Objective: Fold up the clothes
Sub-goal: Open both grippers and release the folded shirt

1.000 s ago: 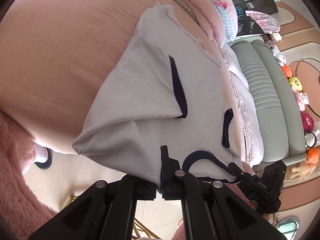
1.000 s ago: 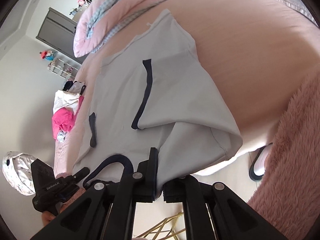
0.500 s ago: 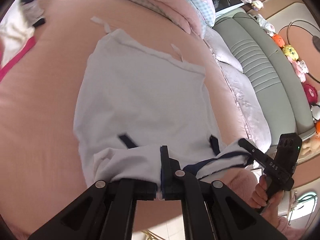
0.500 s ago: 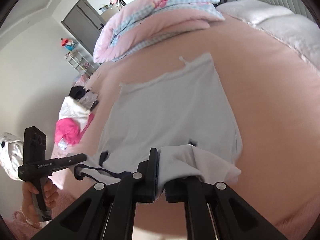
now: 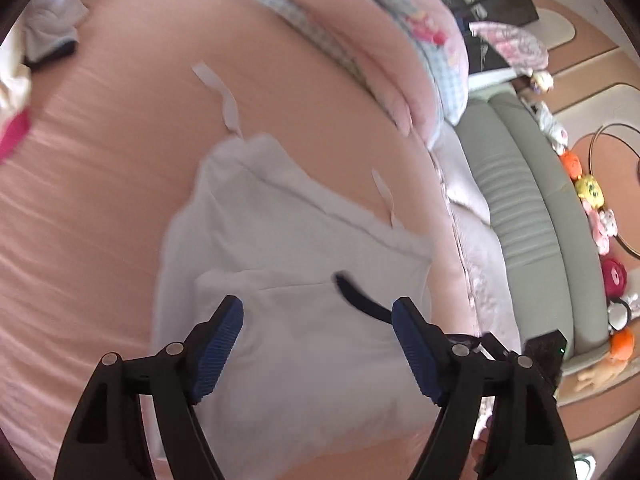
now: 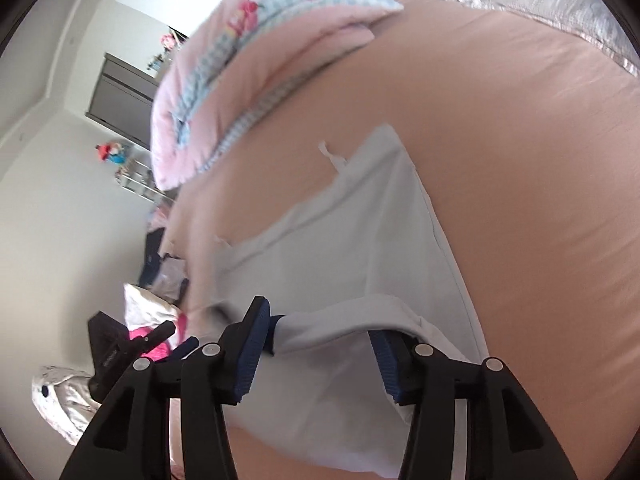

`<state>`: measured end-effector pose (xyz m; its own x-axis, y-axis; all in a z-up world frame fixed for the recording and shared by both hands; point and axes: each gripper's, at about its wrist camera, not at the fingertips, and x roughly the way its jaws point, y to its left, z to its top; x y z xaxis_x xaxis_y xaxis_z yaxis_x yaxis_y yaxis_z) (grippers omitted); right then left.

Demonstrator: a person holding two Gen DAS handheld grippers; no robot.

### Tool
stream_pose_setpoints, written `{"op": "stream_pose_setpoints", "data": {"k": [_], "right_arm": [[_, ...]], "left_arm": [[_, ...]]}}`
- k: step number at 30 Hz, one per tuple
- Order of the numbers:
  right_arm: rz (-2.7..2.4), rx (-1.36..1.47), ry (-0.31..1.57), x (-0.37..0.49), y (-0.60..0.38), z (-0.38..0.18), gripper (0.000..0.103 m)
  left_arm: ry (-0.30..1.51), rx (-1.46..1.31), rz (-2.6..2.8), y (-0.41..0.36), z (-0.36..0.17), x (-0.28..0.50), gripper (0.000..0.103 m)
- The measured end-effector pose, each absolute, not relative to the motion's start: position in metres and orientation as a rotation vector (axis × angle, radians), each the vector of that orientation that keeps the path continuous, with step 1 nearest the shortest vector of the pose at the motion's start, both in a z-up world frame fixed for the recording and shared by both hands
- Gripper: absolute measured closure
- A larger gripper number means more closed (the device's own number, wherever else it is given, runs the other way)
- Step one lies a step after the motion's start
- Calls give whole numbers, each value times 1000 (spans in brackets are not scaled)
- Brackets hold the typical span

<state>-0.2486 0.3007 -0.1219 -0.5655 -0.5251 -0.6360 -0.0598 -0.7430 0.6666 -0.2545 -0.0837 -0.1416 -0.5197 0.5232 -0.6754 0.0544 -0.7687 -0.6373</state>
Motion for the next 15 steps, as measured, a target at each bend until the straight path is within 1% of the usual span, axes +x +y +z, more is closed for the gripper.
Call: {"op": "stream_pose_setpoints", "data": {"k": [1,2,4,5,6,8,10,11,13,14,15], "right_arm": [[-2404,1262,-901,-244,300,-116,53],[-2466,1251,-817,-237,295,-110,53],[-2603,1245,-616,-221,281,-104,53],[-2636,1261,-533,-216,273,-106,53],[-2650,1285,-474,-213,268,-109,53],[-2641,1310,-380,-206,255,-118,53],[-2597,1336,-288,-201,239,-129,53],[-2596,1376,-203,-202,230,-137,53],[-2669,1456,15,-204,225,-156,53],[-2704,1500,76,-203,232,-166,52],[-2709,1499,42,-198,243,-170,50]], "left_arm": [[-844,-1311,2438,-86,-136,-245,29],[-750,-1263,2545,-87,-129,-233,32],[-574,-1223,2634,-78,-126,-217,53],[-497,-1215,2651,-73,-127,-210,56],[-456,-1229,2616,-69,-132,-204,62],[-332,-1279,2543,-52,-146,-193,63],[-152,-1389,2567,-40,-167,-189,63],[-81,-1447,2587,-38,-177,-190,63],[-128,-1468,2630,-54,-184,-191,58],[-170,-1467,2650,-63,-184,-191,55],[-227,-1461,2656,-72,-182,-189,54]]}}
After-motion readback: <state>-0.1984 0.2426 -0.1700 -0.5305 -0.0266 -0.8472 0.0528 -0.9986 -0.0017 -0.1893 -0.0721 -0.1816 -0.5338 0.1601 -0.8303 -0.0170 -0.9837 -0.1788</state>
